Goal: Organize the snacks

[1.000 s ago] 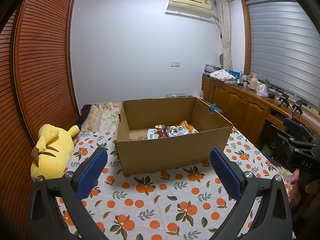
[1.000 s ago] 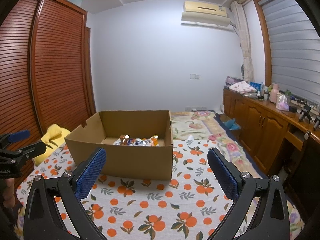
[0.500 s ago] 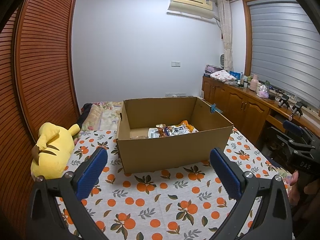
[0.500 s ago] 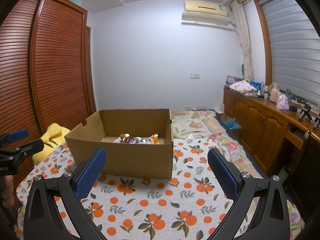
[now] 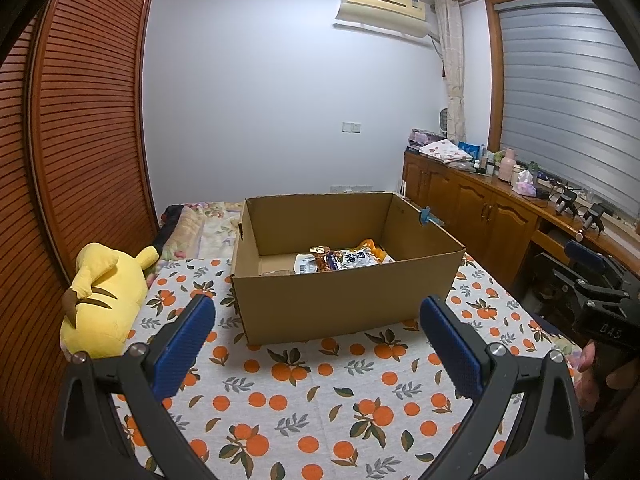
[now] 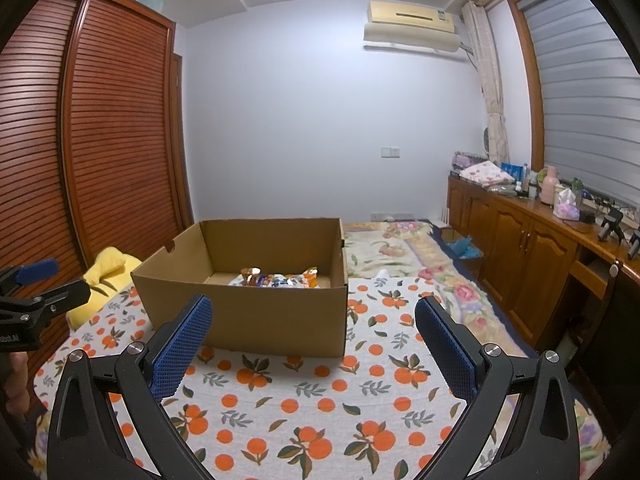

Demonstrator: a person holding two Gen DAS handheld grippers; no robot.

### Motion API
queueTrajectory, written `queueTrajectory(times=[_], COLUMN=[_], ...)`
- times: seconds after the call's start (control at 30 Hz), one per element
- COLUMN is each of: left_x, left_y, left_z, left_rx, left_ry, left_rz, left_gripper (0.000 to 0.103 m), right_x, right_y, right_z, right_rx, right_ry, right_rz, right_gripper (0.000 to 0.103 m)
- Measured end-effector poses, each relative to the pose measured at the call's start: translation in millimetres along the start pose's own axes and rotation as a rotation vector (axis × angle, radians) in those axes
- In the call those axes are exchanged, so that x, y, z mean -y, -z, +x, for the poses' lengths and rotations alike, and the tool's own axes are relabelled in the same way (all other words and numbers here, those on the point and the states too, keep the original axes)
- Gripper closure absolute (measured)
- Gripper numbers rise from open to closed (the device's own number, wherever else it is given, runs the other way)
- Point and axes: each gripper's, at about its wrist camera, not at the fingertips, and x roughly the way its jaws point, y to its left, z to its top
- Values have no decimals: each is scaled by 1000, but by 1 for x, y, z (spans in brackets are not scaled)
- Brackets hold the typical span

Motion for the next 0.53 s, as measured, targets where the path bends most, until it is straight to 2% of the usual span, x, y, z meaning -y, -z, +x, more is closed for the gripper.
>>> queueTrajectory(times=[0.53], left_x=[1], left_y=[2], left_z=[0], left_rx=[-3], left_ry=[-5], left_rz=[2], left_gripper=[0], right_x=[0], right_y=[1], right_z=[0], right_rx=[0], right_ry=[1], right_rz=[0], right_gripper=[0])
